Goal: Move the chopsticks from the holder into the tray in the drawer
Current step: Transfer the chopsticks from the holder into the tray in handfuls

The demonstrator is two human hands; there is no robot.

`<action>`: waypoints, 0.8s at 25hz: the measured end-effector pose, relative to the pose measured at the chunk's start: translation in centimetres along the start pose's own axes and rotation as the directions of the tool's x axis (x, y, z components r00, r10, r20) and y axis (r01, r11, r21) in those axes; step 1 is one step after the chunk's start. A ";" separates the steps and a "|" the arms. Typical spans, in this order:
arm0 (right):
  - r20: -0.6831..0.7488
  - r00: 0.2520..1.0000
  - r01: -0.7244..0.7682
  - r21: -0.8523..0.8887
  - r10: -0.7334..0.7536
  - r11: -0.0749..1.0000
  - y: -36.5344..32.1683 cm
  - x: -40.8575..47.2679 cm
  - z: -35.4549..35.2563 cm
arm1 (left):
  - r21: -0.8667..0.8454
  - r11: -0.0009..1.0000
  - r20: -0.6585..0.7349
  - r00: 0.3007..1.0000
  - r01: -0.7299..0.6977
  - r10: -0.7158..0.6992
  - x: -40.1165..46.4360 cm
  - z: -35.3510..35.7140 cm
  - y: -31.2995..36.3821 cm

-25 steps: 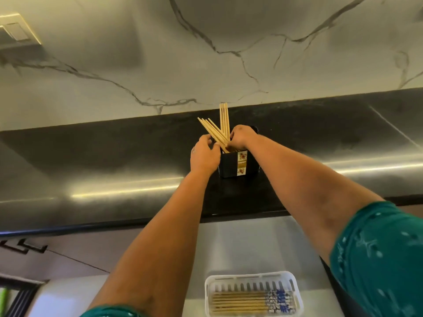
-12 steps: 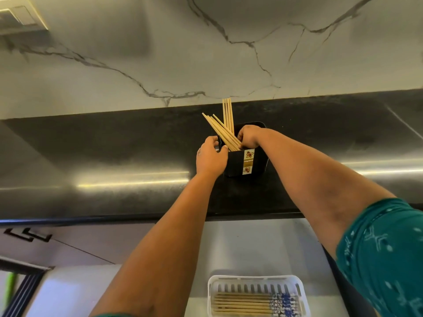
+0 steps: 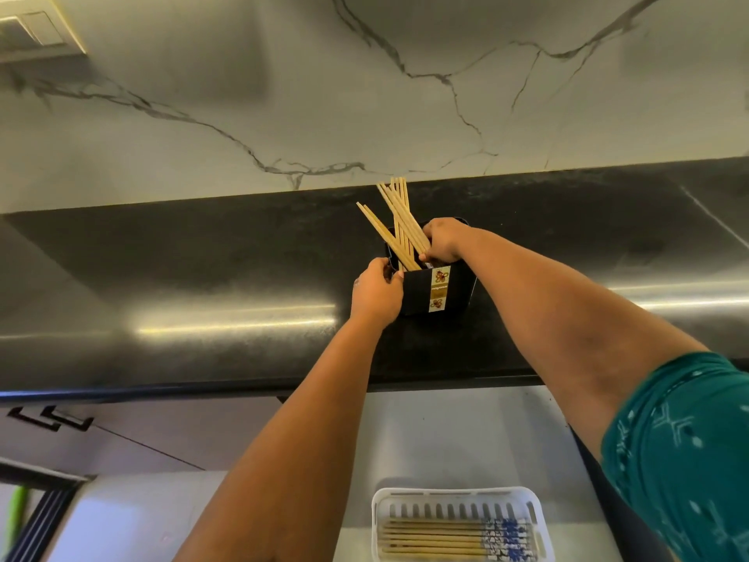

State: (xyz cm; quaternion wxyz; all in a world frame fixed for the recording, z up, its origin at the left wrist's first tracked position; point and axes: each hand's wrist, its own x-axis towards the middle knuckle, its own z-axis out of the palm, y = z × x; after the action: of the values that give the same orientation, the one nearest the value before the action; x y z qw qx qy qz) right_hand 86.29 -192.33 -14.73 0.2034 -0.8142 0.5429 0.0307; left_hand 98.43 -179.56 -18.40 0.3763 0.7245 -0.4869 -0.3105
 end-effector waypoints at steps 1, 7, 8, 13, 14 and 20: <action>-0.056 0.998 0.017 0.054 -0.014 0.998 0.0 -0.4 -0.4 | 0.004 1.000 0.007 1.000 -0.005 0.005 -0.2 -0.1 -0.1; -0.470 0.877 0.295 0.361 -0.101 0.885 -1.9 -7.9 -4.9 | -0.306 0.951 -0.097 0.995 -0.041 0.012 -3.0 -2.1 2.3; -0.512 0.851 0.336 0.358 -0.118 0.871 -2.3 -9.8 -5.6 | -0.388 0.919 -0.119 0.993 -0.068 0.023 -4.0 -2.8 3.4; -0.135 0.978 0.208 0.708 -0.160 0.675 -3.4 -20.1 -4.4 | -0.610 0.782 0.052 0.978 -0.131 0.204 -9.9 -6.3 7.1; 0.008 0.978 0.136 0.733 -0.208 0.667 -3.6 -21.9 -3.2 | -0.636 0.771 0.192 0.960 -0.038 0.206 -11.1 -6.4 7.1; 0.353 0.894 -0.106 0.767 -0.278 0.632 -3.2 -28.0 5.7 | -0.694 0.549 0.567 0.823 0.466 0.019 -18.4 -3.7 0.9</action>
State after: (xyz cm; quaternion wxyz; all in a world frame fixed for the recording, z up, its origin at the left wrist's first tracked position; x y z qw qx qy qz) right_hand 78.72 -164.79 -11.38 0.6487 -0.6453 0.4023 -0.0308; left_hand 94.87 -161.57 -14.19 0.4753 0.4183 -0.2706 -0.7252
